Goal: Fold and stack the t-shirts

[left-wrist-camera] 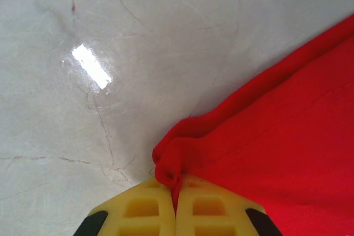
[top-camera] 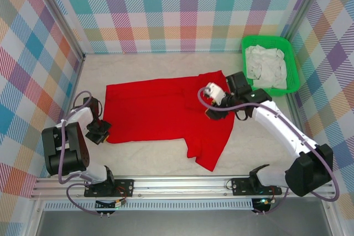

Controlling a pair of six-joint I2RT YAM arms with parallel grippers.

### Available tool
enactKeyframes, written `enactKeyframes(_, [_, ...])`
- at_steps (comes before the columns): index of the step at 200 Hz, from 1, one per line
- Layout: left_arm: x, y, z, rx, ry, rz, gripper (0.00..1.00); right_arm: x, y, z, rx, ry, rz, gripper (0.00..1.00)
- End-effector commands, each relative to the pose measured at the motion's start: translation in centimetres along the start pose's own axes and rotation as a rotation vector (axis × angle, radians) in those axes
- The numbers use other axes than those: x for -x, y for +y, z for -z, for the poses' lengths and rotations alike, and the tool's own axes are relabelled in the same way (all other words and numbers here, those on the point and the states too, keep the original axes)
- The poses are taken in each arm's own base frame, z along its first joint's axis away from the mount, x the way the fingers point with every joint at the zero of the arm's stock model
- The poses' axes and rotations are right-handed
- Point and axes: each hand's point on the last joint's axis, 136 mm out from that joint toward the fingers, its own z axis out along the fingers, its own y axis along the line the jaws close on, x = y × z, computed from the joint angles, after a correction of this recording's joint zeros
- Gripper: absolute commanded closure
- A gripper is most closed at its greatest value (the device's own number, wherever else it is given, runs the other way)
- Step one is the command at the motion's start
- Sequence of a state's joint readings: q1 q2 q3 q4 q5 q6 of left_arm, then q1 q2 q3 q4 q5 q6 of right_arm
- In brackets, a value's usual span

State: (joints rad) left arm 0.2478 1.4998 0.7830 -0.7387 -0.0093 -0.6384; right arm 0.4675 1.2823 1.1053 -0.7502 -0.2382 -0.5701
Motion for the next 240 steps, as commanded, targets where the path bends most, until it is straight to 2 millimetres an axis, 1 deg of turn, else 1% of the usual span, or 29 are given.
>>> enactKeyframes(1, [1.9,-3.5,-0.1,-0.173,-0.069,-0.033,1.00,-4.8,5.0,-0.3,0.124,0.184,0.311,0.46])
enactKeyframes(11, [2.0,-3.5,0.0,-0.177,-0.078,-0.042,1.00,-5.7,7.3,-0.8,0.176,0.189,0.405,0.45])
enactKeyframes(23, [2.0,-3.6,0.2,-0.184,-0.086,-0.051,1.00,-6.9,9.5,-1.0,0.236,0.198,0.457,0.45])
enactKeyframes(44, [2.1,-3.6,0.4,-0.191,-0.096,-0.066,1.00,-9.5,11.8,-1.2,0.285,0.270,0.533,0.45])
enactKeyframes(55, [2.2,-3.6,0.5,-0.191,-0.103,-0.072,1.00,-10.7,12.6,-1.2,0.301,0.314,0.581,0.46])
enactKeyframes(72, [2.3,-3.6,0.7,-0.189,-0.114,-0.073,1.00,-12.4,12.9,-1.7,0.282,0.394,0.668,0.46])
enactKeyframes(86, [2.5,-3.7,1.0,-0.197,-0.122,-0.076,1.00,-13.4,13.3,-2.1,0.288,0.432,0.736,0.46])
enactKeyframes(107, [2.6,-3.6,1.3,-0.197,-0.132,-0.077,1.00,-14.2,14.0,-2.8,0.294,0.454,0.832,0.46])
enactKeyframes(133, [2.7,-3.2,1.4,-0.179,-0.144,-0.076,1.00,-15.0,15.1,-3.1,0.329,0.483,0.923,0.46])
enactKeyframes(156, [2.6,-3.2,1.3,-0.177,-0.140,-0.074,1.00,-15.8,16.0,-3.6,0.363,0.484,0.947,0.46])
enactKeyframes(174, [2.6,-3.1,1.2,-0.174,-0.137,-0.073,1.00,-16.9,16.6,-4.3,0.378,0.498,0.971,0.46])
enactKeyframes(196, [2.6,-3.0,1.3,-0.171,-0.141,-0.070,1.00,-17.7,17.3,-5.1,0.387,0.522,0.999,0.46])
enactKeyframes(215, [2.7,-3.0,1.4,-0.169,-0.146,-0.069,1.00,-18.3,17.4,-5.9,0.373,0.561,1.012,0.48])
enactKeyframes(240, [2.7,-2.9,1.5,-0.169,-0.151,-0.071,1.00,-17.6,17.1,-7.2,0.314,0.572,0.992,0.50])
